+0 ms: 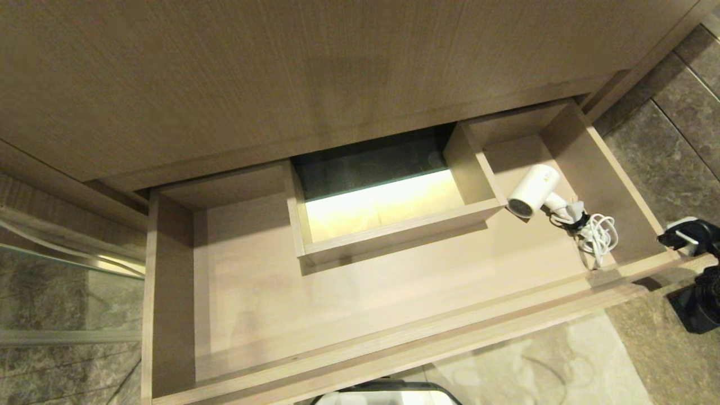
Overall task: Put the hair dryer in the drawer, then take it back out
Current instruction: Close the drawer
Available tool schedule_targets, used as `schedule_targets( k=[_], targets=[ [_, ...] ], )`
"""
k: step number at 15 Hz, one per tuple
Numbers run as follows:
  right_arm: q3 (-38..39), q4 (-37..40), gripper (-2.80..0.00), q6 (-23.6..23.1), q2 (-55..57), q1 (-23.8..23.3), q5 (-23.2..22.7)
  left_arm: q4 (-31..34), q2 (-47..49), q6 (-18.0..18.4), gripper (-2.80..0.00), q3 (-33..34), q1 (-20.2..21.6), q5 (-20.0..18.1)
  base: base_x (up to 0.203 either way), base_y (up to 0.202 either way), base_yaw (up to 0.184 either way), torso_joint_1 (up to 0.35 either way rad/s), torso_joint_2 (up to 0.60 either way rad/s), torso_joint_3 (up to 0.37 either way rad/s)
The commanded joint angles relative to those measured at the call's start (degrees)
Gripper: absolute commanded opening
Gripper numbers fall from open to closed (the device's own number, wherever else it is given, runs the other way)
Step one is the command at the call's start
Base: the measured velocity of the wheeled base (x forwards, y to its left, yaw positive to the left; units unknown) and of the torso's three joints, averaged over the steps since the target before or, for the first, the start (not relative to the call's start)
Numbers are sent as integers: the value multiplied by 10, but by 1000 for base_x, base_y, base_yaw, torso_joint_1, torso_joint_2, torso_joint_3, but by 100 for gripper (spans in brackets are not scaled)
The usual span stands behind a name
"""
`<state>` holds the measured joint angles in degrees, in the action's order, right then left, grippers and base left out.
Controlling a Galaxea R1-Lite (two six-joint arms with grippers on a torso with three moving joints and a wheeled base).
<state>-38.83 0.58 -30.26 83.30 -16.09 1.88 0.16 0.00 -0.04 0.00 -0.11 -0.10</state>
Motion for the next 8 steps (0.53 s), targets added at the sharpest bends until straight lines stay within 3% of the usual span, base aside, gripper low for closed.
schedule_targets(
  k=[1, 5, 8],
  targets=[
    [-3, -46, -280, -2, 14, 1, -9, 0, 0, 0, -280, 0, -1, 0, 0, 0, 0, 0, 0, 0],
    [-50, -104, -280, 8, 28, 3, -50, 0, 0, 0, -280, 0, 0, 0, 0, 0, 0, 0, 0, 0],
    [-133, -181, -280, 61, 63, 14, -74, 0, 0, 0, -280, 0, 0, 0, 0, 0, 0, 0, 0, 0]
  ],
)
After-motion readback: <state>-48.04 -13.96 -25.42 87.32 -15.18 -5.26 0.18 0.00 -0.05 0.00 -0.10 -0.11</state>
